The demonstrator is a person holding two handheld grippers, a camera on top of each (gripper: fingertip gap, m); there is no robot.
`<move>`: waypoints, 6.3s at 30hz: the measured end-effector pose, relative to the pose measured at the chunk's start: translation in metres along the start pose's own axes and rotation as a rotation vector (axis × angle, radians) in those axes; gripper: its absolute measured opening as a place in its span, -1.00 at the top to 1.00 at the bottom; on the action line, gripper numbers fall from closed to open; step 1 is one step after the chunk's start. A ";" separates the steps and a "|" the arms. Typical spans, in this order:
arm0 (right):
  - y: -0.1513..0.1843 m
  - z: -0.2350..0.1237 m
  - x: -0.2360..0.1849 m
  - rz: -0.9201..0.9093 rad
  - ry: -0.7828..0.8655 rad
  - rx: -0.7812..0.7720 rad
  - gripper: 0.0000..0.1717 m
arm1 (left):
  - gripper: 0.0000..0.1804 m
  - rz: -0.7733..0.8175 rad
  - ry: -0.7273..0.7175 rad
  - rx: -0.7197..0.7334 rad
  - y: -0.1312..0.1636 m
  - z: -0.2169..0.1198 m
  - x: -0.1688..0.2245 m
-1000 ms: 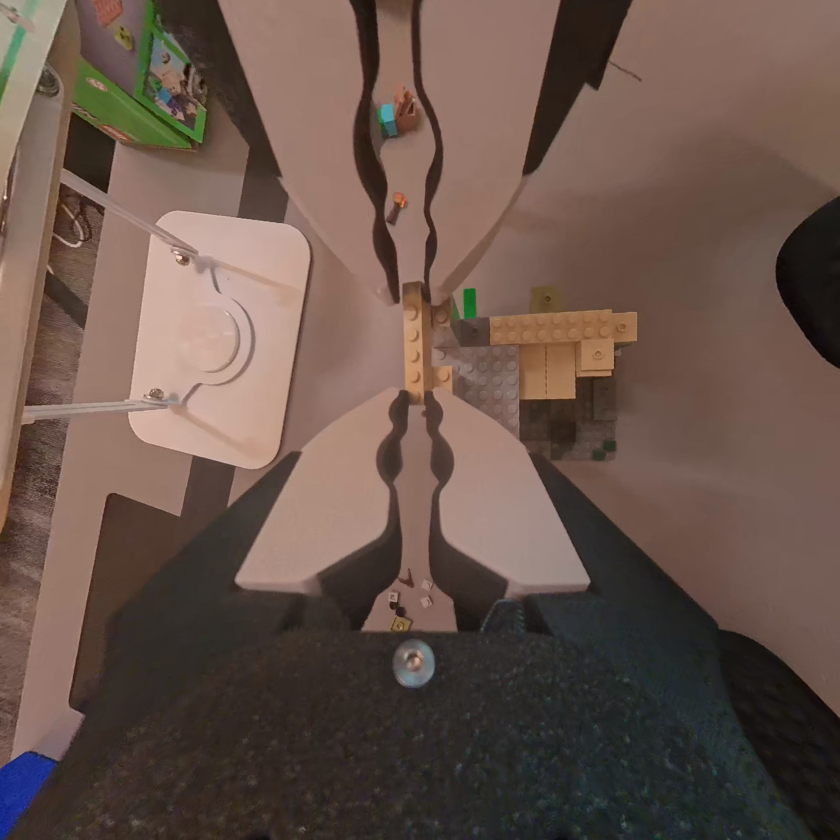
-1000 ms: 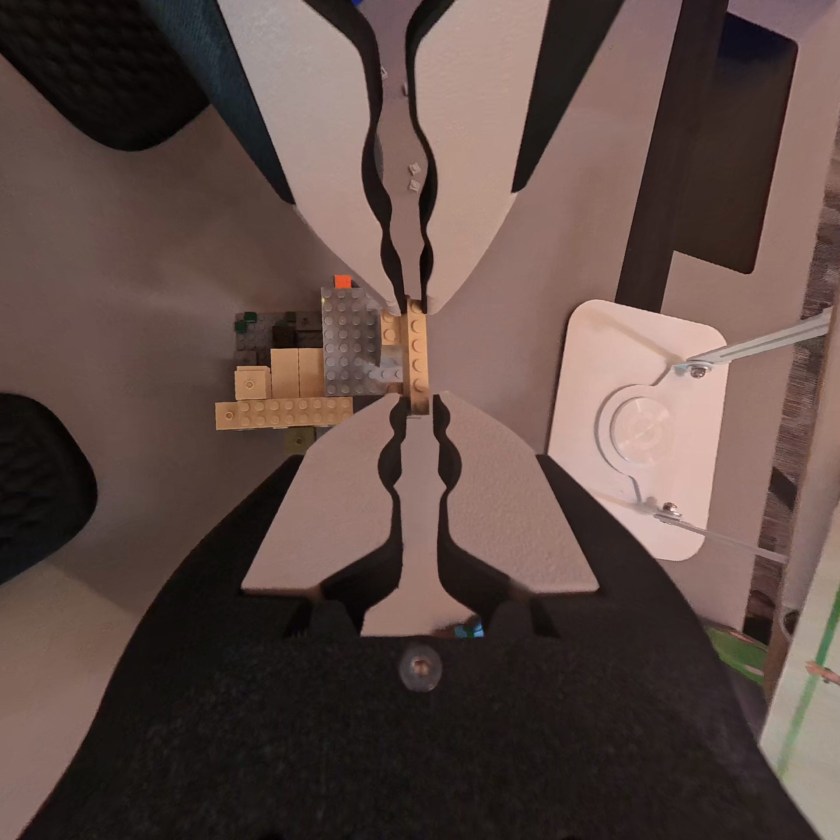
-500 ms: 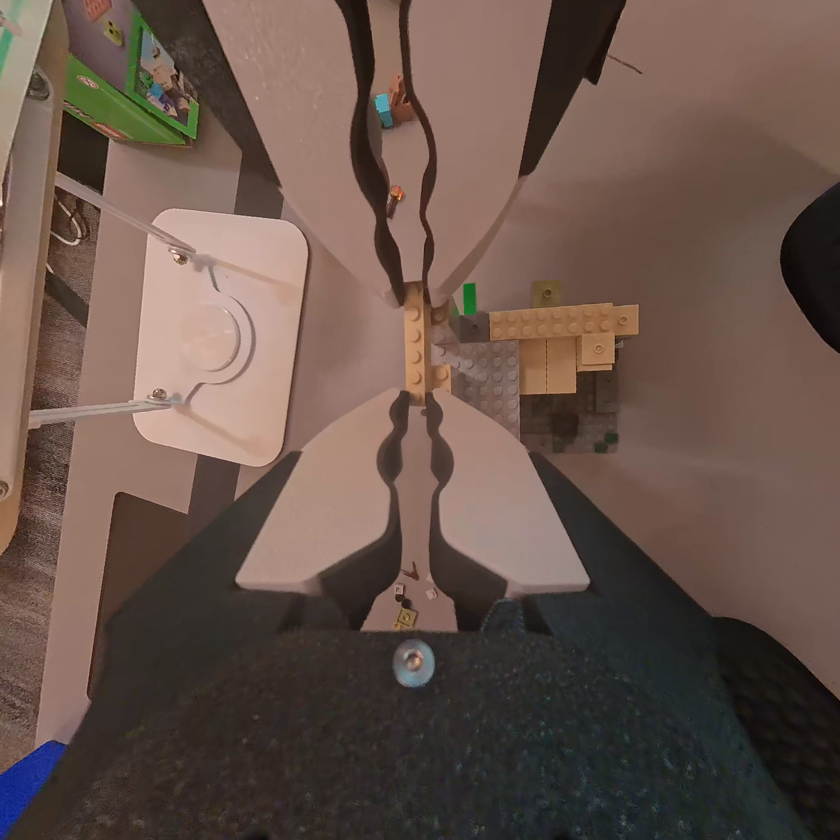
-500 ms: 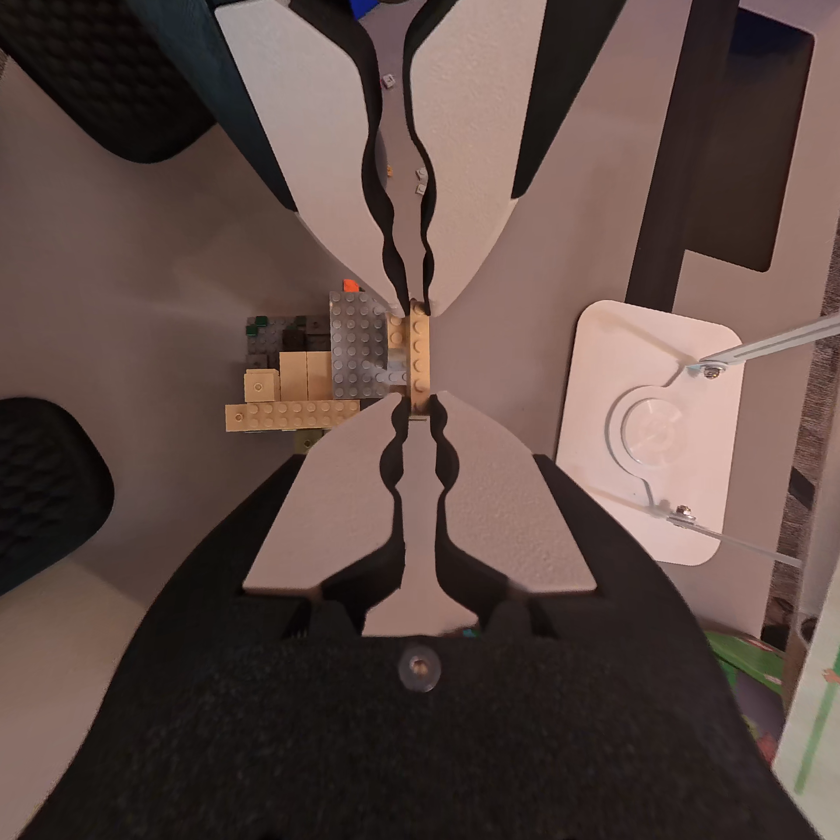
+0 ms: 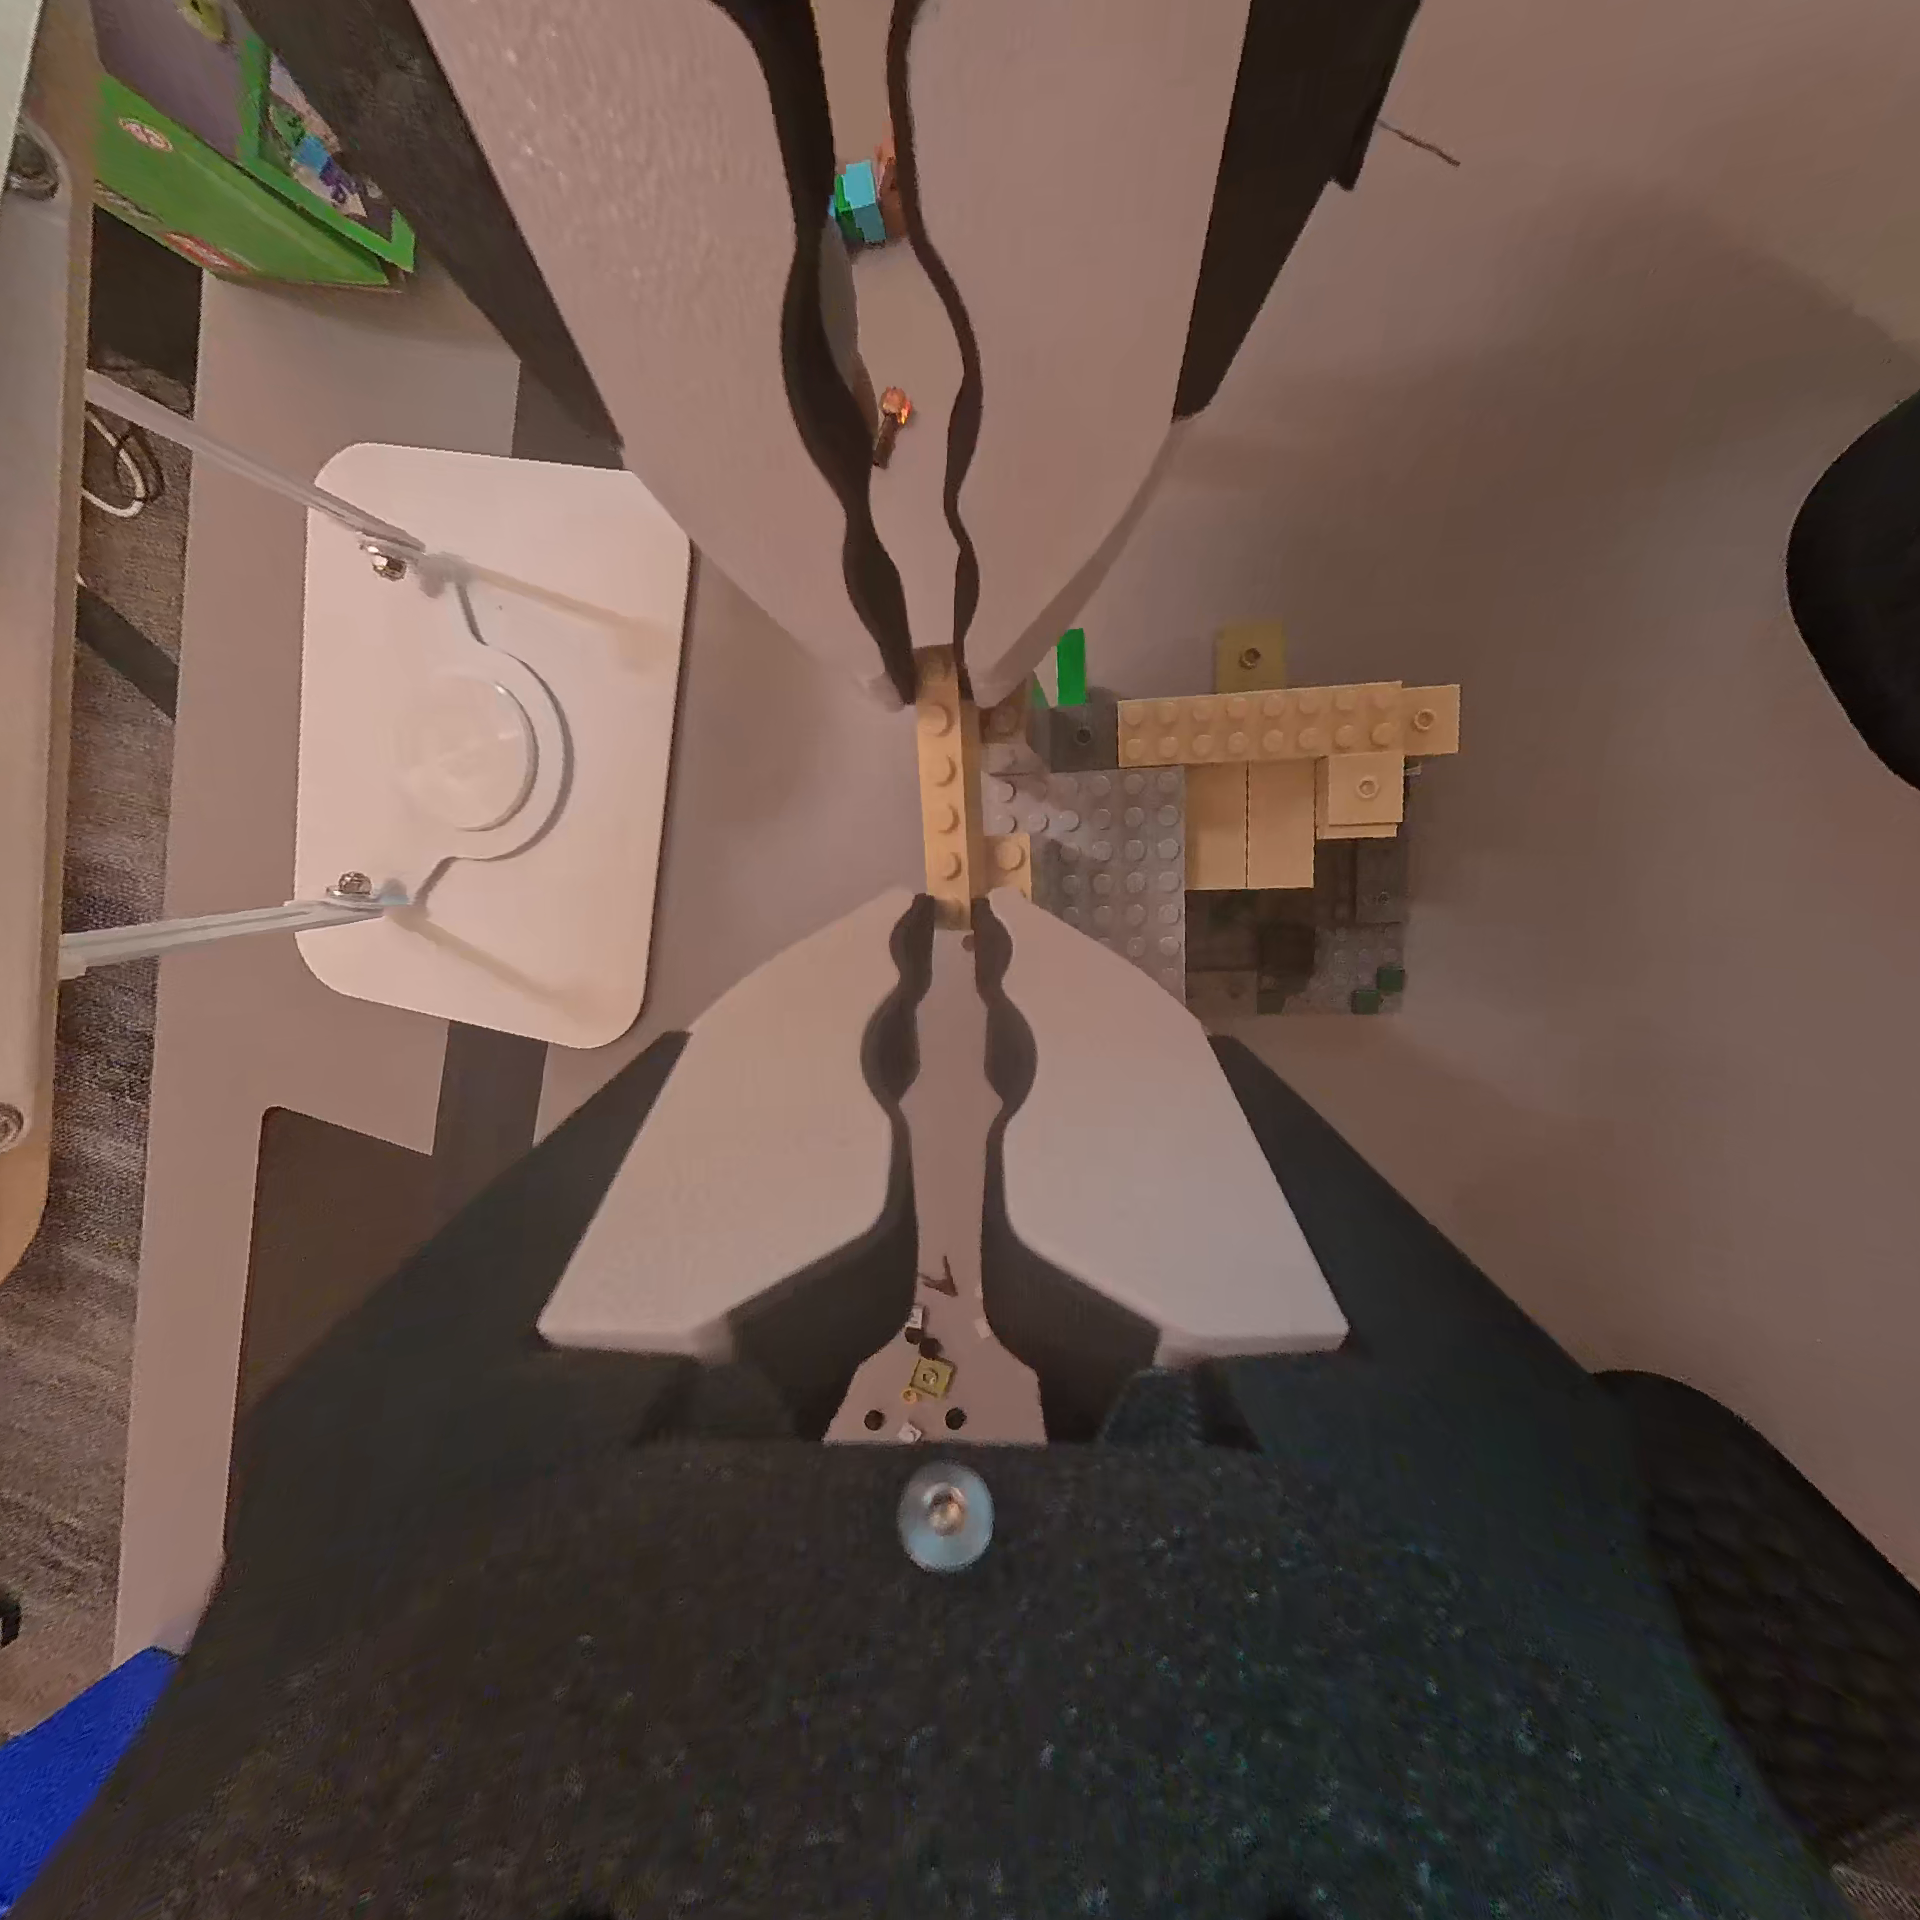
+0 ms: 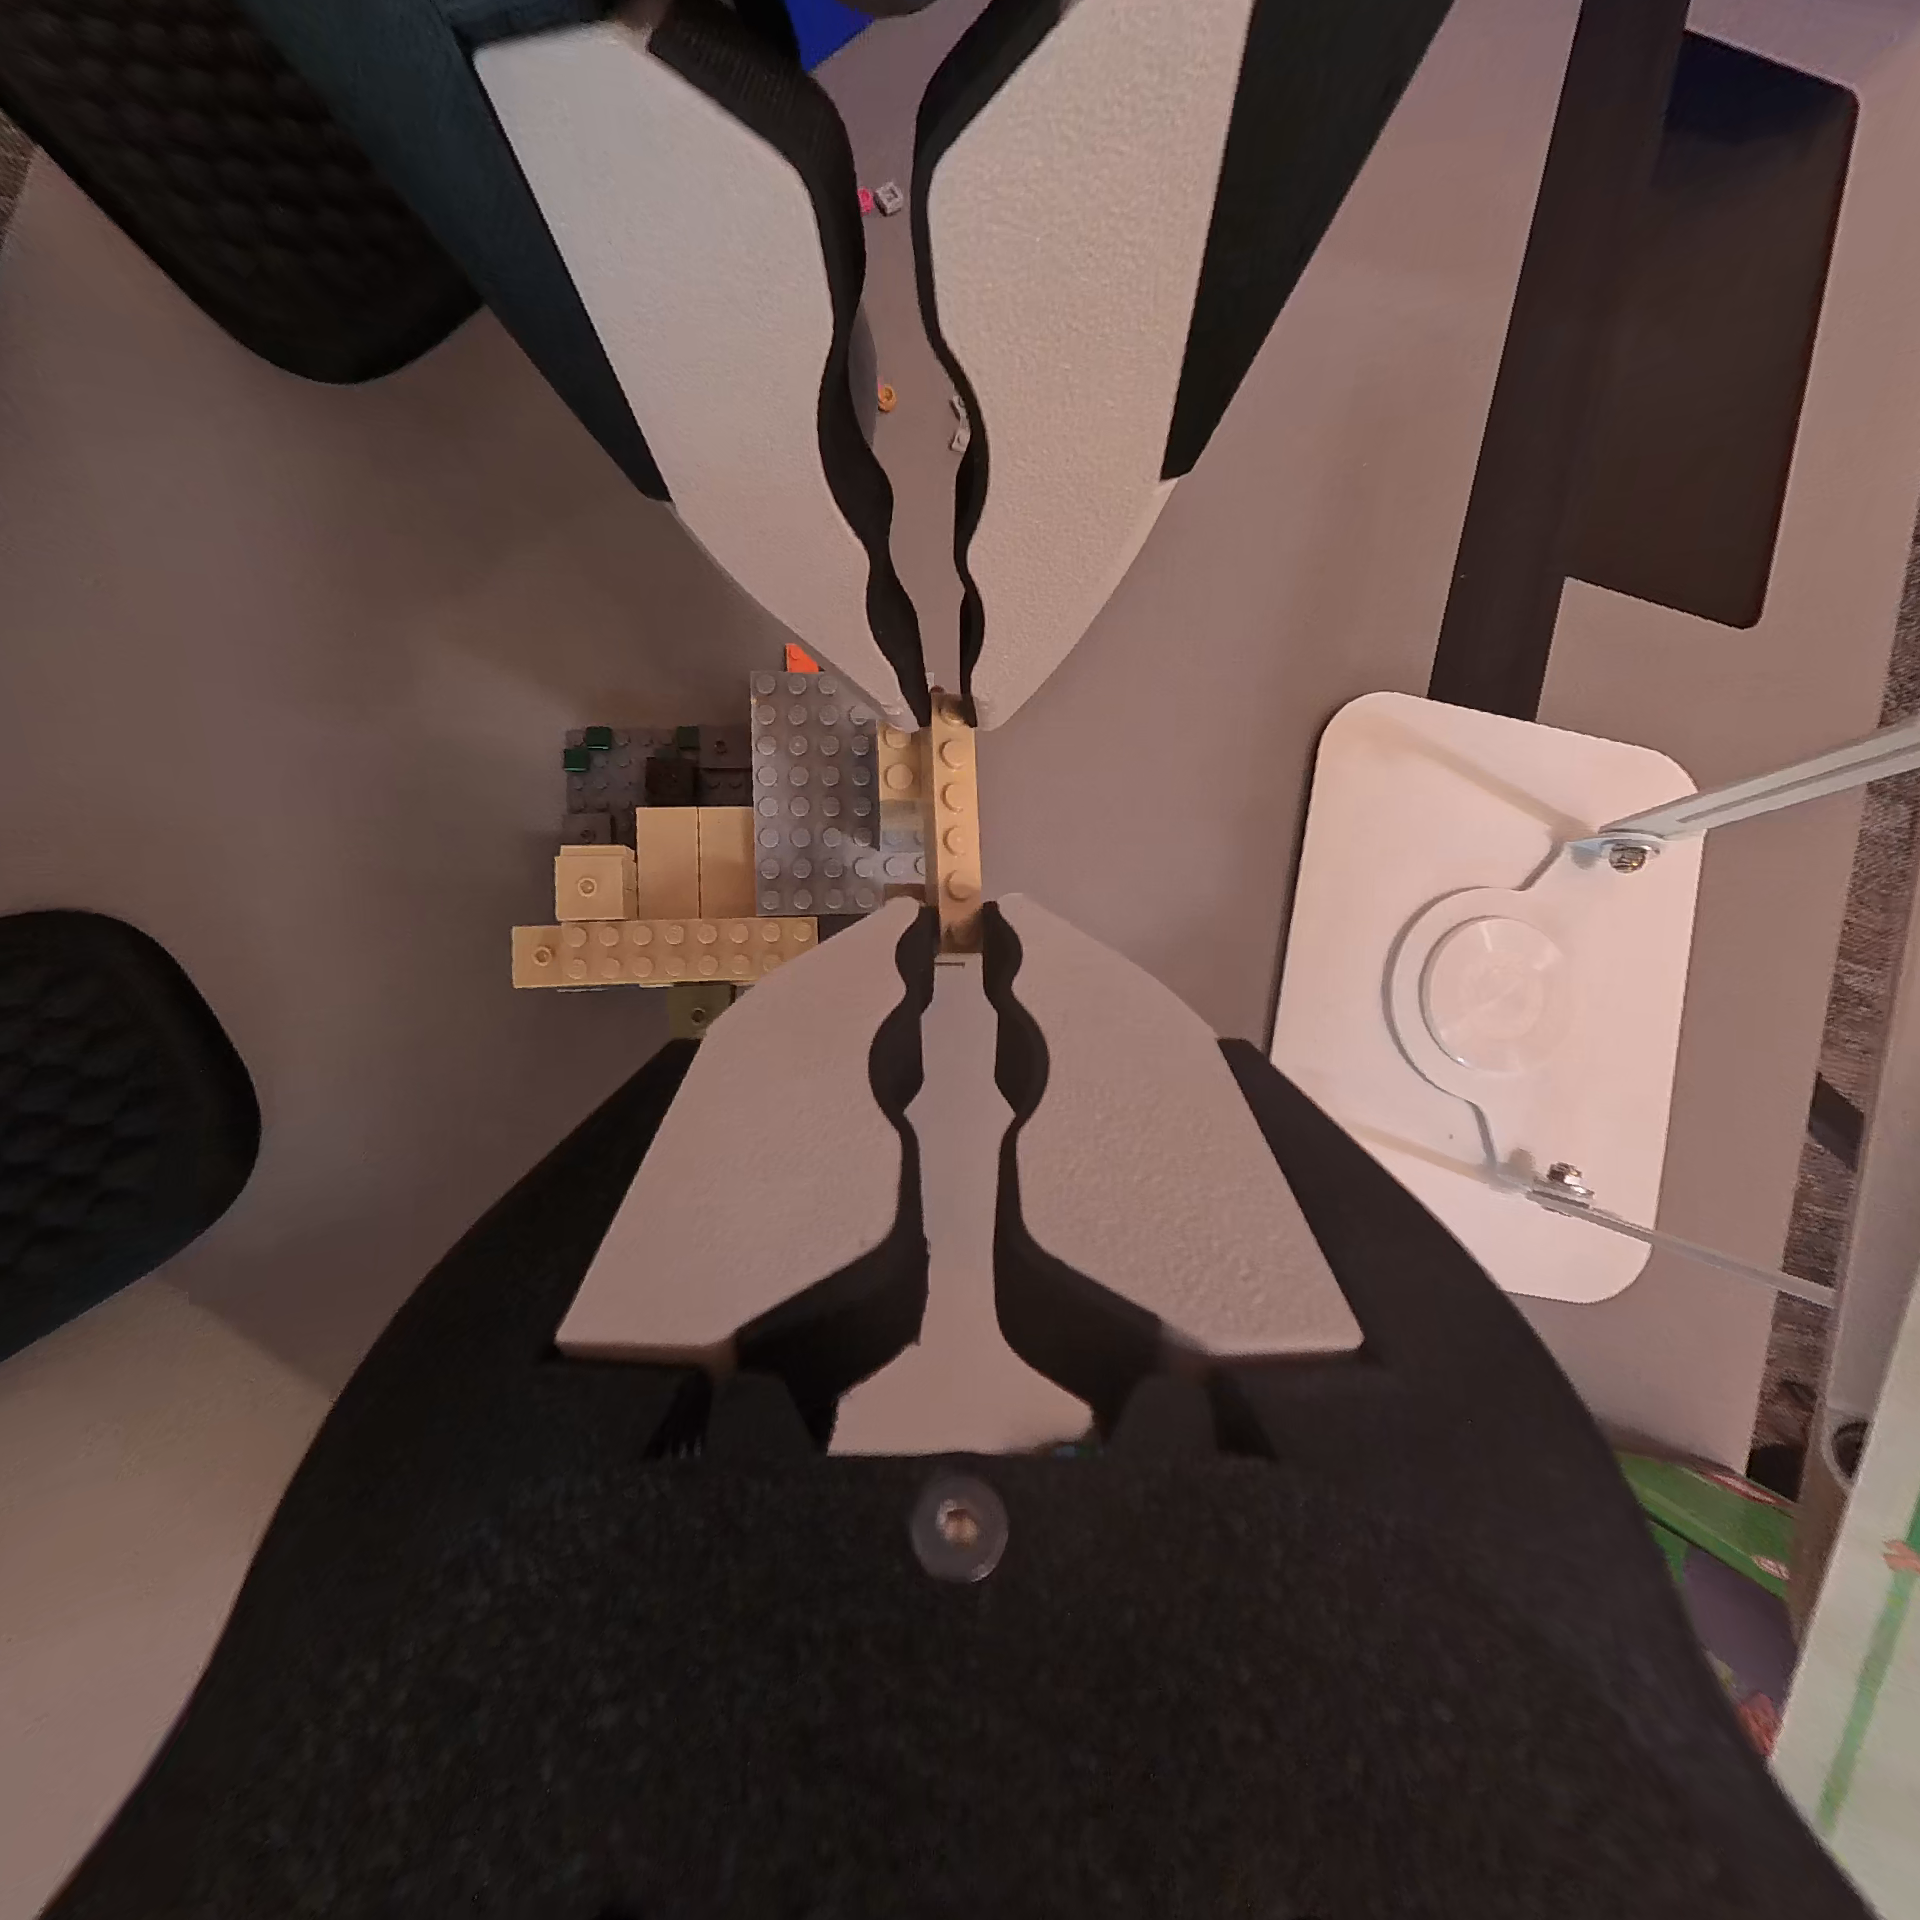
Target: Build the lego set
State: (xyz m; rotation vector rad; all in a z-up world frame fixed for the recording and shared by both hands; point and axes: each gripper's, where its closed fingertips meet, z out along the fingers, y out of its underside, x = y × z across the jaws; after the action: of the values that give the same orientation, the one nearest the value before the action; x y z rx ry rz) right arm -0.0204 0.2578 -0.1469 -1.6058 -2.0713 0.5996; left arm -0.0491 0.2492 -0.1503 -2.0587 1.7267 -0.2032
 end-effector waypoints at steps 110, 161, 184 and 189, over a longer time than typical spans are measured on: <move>0.071 0.083 -0.083 0.850 0.845 0.219 0.76 | 0.87 -0.434 -0.210 0.848 0.070 0.005 0.054; 0.132 -0.097 0.159 -0.252 1.274 -0.081 0.67 | 0.93 -0.451 -0.524 0.773 0.110 0.020 0.013; 0.135 -0.094 0.167 -0.093 0.912 -0.055 0.94 | 0.91 -0.436 -0.466 0.740 0.108 0.034 0.019; 0.133 -0.090 0.164 -0.116 0.895 -0.063 0.79 | 0.91 -0.435 -0.458 0.741 0.108 0.034 0.020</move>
State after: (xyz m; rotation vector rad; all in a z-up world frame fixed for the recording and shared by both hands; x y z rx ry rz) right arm 0.0995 0.4533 -0.1382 -1.3950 -1.4793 -0.2203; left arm -0.1287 0.2250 -0.2292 -1.6957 0.7502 -0.3959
